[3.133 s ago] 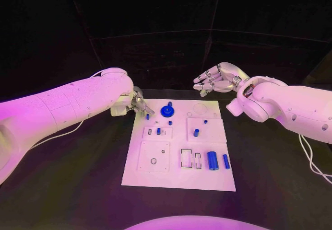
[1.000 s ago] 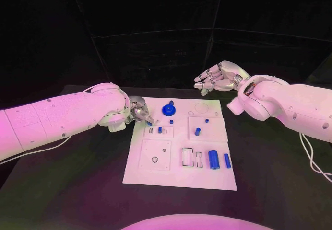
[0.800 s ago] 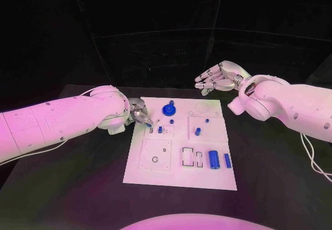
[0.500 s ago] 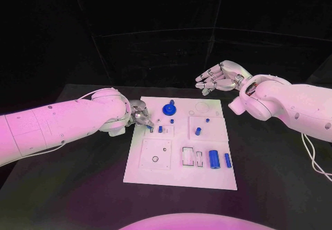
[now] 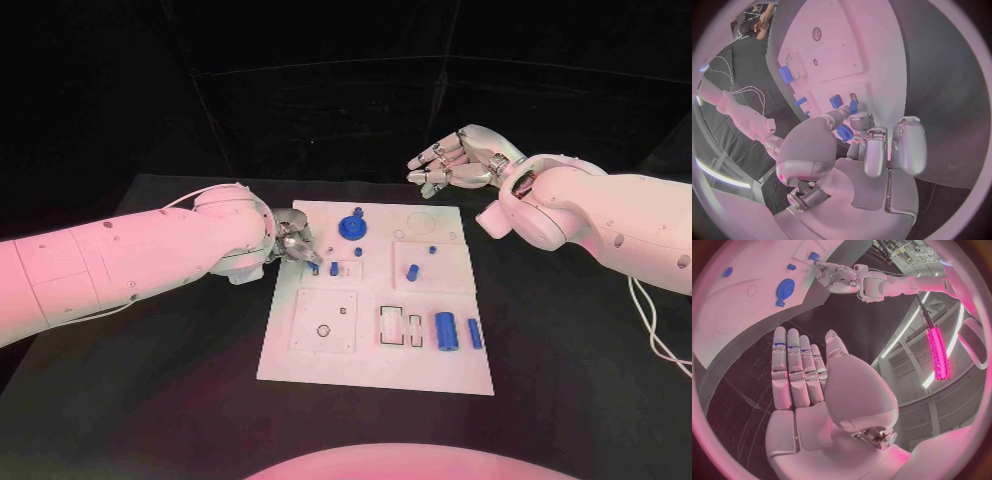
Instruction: Assemble the parts on the task board
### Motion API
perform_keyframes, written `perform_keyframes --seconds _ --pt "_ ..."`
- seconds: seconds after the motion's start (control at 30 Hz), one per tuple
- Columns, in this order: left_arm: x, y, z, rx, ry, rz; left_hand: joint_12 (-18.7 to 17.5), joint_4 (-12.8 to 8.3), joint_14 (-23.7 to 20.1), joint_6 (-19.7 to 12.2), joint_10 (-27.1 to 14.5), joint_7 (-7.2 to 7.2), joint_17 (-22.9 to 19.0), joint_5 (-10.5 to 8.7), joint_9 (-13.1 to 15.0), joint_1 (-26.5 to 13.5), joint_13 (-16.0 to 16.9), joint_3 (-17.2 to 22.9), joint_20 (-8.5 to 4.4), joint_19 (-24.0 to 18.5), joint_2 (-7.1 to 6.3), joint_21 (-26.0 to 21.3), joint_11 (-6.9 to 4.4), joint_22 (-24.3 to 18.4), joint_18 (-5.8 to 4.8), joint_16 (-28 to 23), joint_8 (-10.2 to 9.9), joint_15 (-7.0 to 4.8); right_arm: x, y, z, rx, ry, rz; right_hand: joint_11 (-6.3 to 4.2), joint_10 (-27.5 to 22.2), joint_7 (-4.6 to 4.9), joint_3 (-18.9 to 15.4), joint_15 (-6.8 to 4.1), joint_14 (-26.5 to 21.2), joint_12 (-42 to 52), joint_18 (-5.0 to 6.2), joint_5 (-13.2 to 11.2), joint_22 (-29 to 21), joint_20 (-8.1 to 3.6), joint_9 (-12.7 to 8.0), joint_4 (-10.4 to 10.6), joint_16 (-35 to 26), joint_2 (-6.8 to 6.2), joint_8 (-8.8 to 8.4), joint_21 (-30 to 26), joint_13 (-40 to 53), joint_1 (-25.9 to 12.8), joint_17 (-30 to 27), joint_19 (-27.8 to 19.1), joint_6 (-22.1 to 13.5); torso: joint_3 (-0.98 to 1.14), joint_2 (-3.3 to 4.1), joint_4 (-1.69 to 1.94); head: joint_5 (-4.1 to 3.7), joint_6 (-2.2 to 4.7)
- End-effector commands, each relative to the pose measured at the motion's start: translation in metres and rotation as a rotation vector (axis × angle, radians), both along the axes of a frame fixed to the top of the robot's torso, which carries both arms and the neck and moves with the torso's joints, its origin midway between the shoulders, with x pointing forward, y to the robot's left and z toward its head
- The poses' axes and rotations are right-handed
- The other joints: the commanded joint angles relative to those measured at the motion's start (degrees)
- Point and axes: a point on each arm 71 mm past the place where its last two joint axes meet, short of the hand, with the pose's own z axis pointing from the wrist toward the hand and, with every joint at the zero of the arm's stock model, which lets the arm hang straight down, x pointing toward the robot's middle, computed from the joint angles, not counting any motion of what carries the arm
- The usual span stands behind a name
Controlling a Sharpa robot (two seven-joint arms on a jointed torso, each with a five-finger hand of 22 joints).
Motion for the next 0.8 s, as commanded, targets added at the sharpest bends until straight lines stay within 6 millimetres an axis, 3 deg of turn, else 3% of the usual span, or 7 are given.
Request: perform_keyframes --seconds 0.03,0.8 --pt "-0.0029 -0.0014 -0.0041 0.026 0.025 -0.028 0.0 -2.7 6.1 0.4 0.1 -0.29 15.1 -0.25 0.1 -0.2 0.0 3.0 -0.41 0.4 0.47 -0.3 -0.31 2.7 0.56 0.2 0.5 -0.47 -0.0001 0.0008 0.0012 0.002 -0.001 0.007 0.11 -0.4 -0.13 -0.1 -0.14 -0.2 0.3 0.33 0.2 -0.1 -0.15 0.0 -0.4 -0.3 0.4 0.35 -0.3 -0.1 0.2 -0.1 0.4 -0.4 -0.01 -0.01 -0.01 0.23 -0.01" --pt "-0.0066 0.0014 -0.0068 0.065 0.067 -0.039 0.3 -2.3 6.1 0.7 0.4 -0.49 15.1 -0.37 0.3 -0.6 0.2 2.7 -0.5 0.4 0.49 -0.2 -0.46 2.8 0.53 0.2 1.0 -0.58 0.0001 0.0011 0.001 0.001 0.0 0.009 0.11 -0.4 -0.13 -0.1 -0.14 -0.2 0.3 0.33 0.2 -0.1 -0.15 0.0 -0.4 -0.3 0.4 0.35 -0.3 -0.1 0.2 -0.1 0.4 -0.4 -0.03 -0.01 0.01 0.56 -0.35"
